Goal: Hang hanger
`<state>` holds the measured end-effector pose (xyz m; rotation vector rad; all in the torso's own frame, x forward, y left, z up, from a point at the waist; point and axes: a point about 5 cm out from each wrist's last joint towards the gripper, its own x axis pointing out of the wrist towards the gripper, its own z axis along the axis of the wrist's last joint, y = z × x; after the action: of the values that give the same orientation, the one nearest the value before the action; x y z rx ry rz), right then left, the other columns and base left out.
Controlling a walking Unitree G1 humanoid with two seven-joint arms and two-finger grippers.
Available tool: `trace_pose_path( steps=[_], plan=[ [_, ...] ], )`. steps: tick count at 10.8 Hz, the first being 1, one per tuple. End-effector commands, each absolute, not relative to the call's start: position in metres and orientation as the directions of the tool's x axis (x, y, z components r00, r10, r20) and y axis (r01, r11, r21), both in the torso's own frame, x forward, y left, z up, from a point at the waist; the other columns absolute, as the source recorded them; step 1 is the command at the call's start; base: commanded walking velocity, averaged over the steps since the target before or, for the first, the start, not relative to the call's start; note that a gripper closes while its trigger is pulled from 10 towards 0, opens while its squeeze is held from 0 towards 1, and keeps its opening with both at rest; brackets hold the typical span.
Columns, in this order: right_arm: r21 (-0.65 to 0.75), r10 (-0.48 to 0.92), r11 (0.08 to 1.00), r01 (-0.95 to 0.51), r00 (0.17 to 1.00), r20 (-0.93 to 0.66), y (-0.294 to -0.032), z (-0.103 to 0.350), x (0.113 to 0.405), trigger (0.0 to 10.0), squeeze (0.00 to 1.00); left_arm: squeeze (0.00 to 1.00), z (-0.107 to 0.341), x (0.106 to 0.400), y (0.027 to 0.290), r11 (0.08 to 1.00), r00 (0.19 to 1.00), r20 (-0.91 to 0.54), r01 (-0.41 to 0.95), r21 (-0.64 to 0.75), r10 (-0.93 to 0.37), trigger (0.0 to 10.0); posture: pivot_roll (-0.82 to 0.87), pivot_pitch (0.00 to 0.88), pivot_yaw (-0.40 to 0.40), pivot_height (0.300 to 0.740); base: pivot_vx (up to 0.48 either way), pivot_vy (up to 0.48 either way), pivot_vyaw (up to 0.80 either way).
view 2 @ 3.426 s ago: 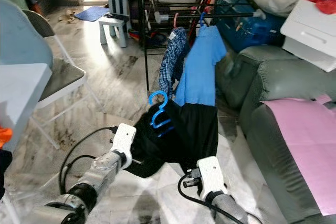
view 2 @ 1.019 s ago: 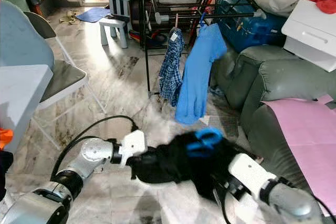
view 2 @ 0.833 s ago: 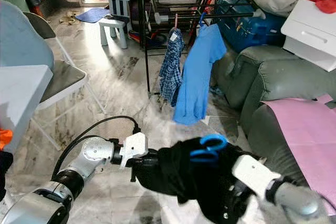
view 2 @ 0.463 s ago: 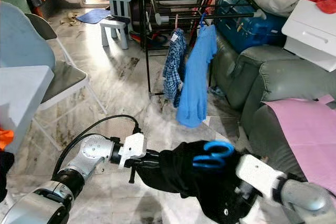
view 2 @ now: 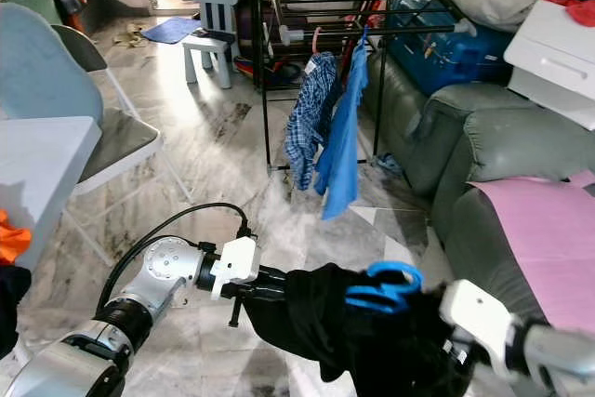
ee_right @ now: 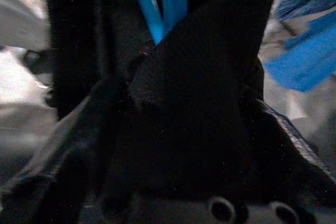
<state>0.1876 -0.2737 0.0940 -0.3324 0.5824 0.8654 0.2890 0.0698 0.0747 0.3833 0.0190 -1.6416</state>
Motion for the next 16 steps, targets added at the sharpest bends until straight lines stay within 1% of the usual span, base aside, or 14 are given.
trace_pose_path(
  steps=[1,2,3,4,5,9,11,13,16],
  plan=[
    [-0.007,0.64,0.604,-0.797,0.491,-0.591,-0.274,0.097,0.186,0.0,0.0,0.0,0.09,0.296,0.068,-0.085,-0.029,-0.199,0.956,0.279,-0.98,0.0,-0.06,0.0,-0.016,0.74,0.0,0.0,0.0],
    [0.043,0.69,0.589,-0.807,0.475,-0.546,-0.265,0.101,0.185,0.0,0.0,0.0,0.09,0.297,0.067,-0.083,-0.028,-0.196,0.957,0.278,-0.98,0.0,-0.06,0.0,-0.015,0.74,0.0,0.0,0.0],
    [0.058,0.706,0.58,-0.812,0.466,-0.533,-0.263,0.102,0.184,0.0,0.0,0.0,0.09,0.297,0.067,-0.081,-0.026,-0.198,0.957,0.28,-0.98,0.0,-0.06,0.0,-0.014,0.74,0.0,0.0,0.0],
    [0.093,0.734,0.556,-0.826,0.436,-0.52,-0.259,0.104,0.181,0.0,0.0,0.0,0.09,0.297,0.066,-0.075,-0.017,-0.202,0.955,0.286,-0.979,0.0,-0.06,0.0,-0.014,0.74,0.0,0.0,0.0],
    [0.11,0.742,0.55,-0.828,0.423,-0.52,-0.259,0.105,0.178,0.0,0.0,0.0,0.09,0.298,0.065,-0.069,-0.01,-0.202,0.956,0.286,-0.979,0.0,-0.06,0.0,-0.016,0.74,0.0,0.0,0.0],
    [0.145,0.72,0.547,-0.825,0.374,-0.585,-0.265,0.098,0.166,0.0,0.0,0.0,0.088,0.299,0.066,-0.052,0.009,-0.208,0.956,0.288,-0.978,0.0,-0.07,0.0,-0.015,0.74,0.0,0.0,0.0],
    [0.142,0.687,0.557,-0.819,0.357,-0.633,-0.269,0.089,0.163,0.0,0.0,0.0,0.089,0.299,0.065,-0.049,0.012,-0.205,0.956,0.289,-0.979,0.0,-0.07,0.0,-0.015,0.74,0.0,0.0,0.0],
    [0.128,0.659,0.566,-0.814,0.354,-0.663,-0.272,0.084,0.162,0.0,0.0,0.0,0.089,0.299,0.064,-0.049,0.011,-0.201,0.956,0.289,-0.979,0.0,-0.07,0.0,-0.014,0.74,0.0,0.0,0.0],
    [0.115,0.65,0.57,-0.814,0.361,-0.668,-0.272,0.083,0.164,0.0,0.0,0.0,0.088,0.299,0.064,-0.041,0.017,-0.199,0.958,0.284,-0.98,0.0,-0.07,0.0,-0.016,0.74,0.0,0.0,0.0]
  ],
)
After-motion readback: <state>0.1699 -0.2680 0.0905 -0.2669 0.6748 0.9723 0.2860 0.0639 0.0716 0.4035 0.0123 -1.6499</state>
